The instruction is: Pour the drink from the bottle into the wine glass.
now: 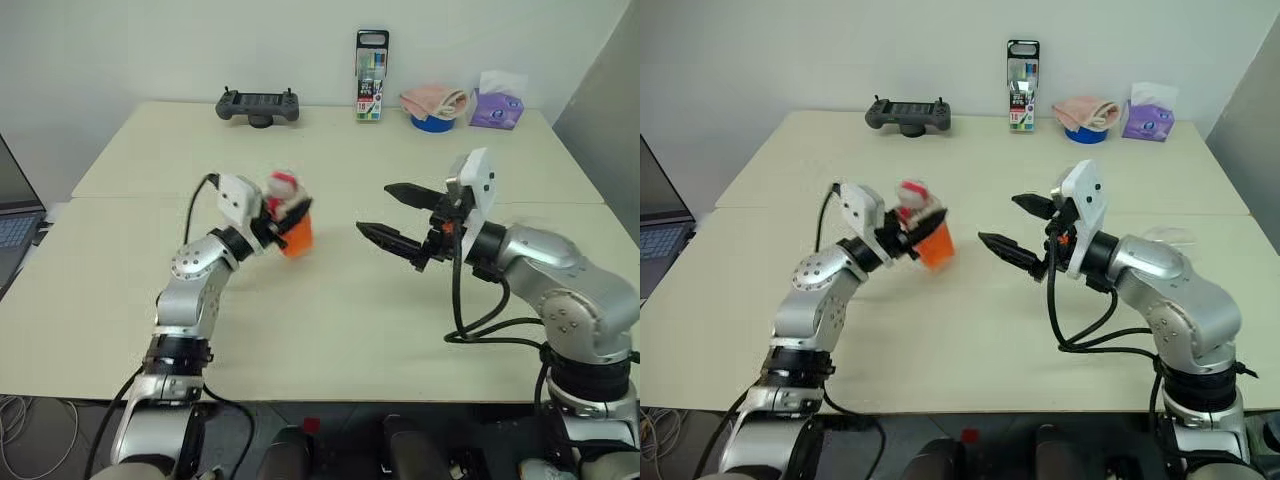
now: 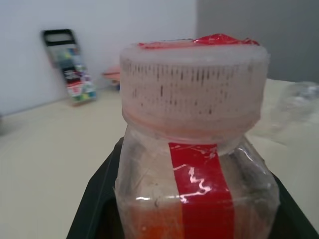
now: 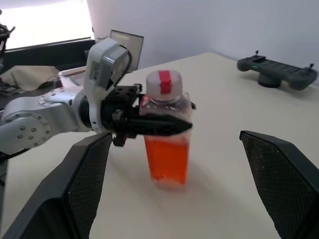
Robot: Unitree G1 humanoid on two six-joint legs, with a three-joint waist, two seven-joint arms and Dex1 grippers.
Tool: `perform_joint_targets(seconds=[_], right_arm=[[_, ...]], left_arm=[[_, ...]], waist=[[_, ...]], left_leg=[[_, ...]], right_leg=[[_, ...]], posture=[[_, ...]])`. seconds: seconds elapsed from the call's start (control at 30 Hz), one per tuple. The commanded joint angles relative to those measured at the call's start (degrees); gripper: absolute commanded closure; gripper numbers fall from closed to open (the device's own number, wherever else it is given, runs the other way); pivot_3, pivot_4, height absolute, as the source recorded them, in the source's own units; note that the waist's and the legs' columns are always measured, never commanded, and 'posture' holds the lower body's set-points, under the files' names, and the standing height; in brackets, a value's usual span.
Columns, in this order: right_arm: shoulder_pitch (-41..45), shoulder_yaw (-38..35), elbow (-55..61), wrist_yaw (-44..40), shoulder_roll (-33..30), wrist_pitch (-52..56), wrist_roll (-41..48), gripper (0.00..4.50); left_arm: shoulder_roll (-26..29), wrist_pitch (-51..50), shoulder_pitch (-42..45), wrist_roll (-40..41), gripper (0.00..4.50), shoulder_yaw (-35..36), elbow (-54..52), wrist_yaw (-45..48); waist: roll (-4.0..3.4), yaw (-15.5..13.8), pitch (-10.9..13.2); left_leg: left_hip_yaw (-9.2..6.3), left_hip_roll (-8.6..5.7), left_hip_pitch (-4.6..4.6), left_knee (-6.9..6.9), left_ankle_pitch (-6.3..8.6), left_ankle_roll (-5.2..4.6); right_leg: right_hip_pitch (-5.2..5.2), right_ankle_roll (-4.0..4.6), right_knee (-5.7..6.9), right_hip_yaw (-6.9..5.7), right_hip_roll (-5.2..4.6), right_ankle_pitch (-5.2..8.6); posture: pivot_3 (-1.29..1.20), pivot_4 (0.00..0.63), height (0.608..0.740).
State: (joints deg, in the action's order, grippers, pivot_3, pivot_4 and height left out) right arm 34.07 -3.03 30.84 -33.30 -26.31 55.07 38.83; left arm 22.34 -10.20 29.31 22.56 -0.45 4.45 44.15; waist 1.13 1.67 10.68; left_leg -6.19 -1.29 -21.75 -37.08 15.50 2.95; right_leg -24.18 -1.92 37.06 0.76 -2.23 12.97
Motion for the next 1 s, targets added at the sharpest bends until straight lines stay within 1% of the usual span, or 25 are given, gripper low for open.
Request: perform_joint_targets(seconds=[0.03,0.13,0.2,0.27,0.37,0.53,0.67,0.83,0.93,1.0], right_arm=[[2.94,-0.34,3.00,2.63,-0.04,2.55,2.56,0.12],[3.38,0.74,3.95,4.82,1.78,3.81,3.87,0.12],[3.42,2.68,3.24,7.97,3.26,3.82,1.67,0.12],[3.24,3.87,2.97,9.26,3.82,3.64,0.83,0.12],[2.82,3.91,4.36,11.90,4.58,4.53,0.76,0.12],[2.74,3.26,5.52,14.42,4.27,5.70,1.21,0.12],[1.82,3.64,7.10,14.29,2.00,6.89,1.27,0.12],[0.29,2.61,9.10,15.57,2.14,7.52,2.35,0.12],[-0.88,3.68,10.49,17.06,2.94,6.53,1.36,0.73],[-1.14,3.54,10.75,18.84,3.85,4.80,-0.36,1.32]], left_arm=[[0.04,-3.51,-0.69,3.31,2.69,-2.20,-9.90,3.12],[-1.48,-5.15,-1.37,4.36,2.69,-3.84,-13.25,3.57],[-3.12,-6.33,-1.60,4.22,2.69,-5.62,-14.48,2.98],[-4.43,-5.68,-1.83,2.86,2.69,-7.92,-14.94,3.43],[-5.55,-6.50,-2.28,2.67,2.69,-9.12,-16.22,2.59],[-5.62,-6.05,-1.83,1.78,2.69,-8.83,-14.77,2.43],[-5.13,-5.33,-1.45,1.12,2.69,-8.38,-13.52,3.08],[-4.25,-4.13,-0.94,0.33,2.69,-7.62,-12.04,3.42],[-4.11,-3.15,-1.09,-0.28,2.70,-7.69,-11.00,3.75],[-4.25,-2.75,-1.23,-0.60,2.70,-7.95,-10.74,3.84]], waist=[[0.00,0.01,0.00],[0.00,0.02,0.00],[0.00,0.03,0.00],[0.00,0.03,0.00],[0.00,0.03,0.00],[0.00,0.03,0.00],[0.00,0.01,0.00],[0.00,0.02,0.00],[0.00,0.02,0.00],[0.00,0.02,0.00]], left_leg=[[0.02,-0.01,0.01,0.00,-0.01,-0.01],[0.03,0.01,0.04,-0.05,-0.02,-0.03],[0.03,0.02,0.07,-0.07,-0.02,-0.04],[0.04,0.01,0.07,-0.12,-0.03,-0.04],[0.07,0.00,0.06,-0.14,-0.03,-0.04],[0.04,0.02,0.06,-0.13,-0.03,-0.04],[0.06,0.00,0.05,-0.14,-0.03,-0.05],[0.06,0.01,0.05,-0.13,-0.03,-0.05],[0.06,0.01,0.06,-0.13,-0.03,-0.05],[0.06,0.00,0.05,-0.13,-0.03,-0.05]], right_leg=[[0.00,0.00,0.01,0.02,0.01,0.00],[0.03,0.00,0.05,0.02,0.05,0.00],[0.05,0.00,0.08,0.02,0.07,0.00],[0.05,0.00,0.13,0.04,0.07,0.00],[0.05,0.00,0.11,0.07,0.07,0.00],[0.04,0.00,0.13,0.04,0.08,0.00],[0.05,0.00,0.10,0.06,0.08,0.00],[0.04,0.00,0.10,0.05,0.08,0.00],[0.05,0.00,0.10,0.05,0.08,0.00],[0.05,0.00,0.10,0.06,0.08,0.00]], posture=[[0.00,0.150,0.740],[0.00,0.150,0.740],[0.00,0.150,0.740],[0.00,0.150,0.740],[0.00,0.150,0.740],[0.00,0.150,0.740],[0.00,0.150,0.740],[0.00,0.150,0.740],[0.00,0.150,0.740],[0.00,0.150,0.740]])
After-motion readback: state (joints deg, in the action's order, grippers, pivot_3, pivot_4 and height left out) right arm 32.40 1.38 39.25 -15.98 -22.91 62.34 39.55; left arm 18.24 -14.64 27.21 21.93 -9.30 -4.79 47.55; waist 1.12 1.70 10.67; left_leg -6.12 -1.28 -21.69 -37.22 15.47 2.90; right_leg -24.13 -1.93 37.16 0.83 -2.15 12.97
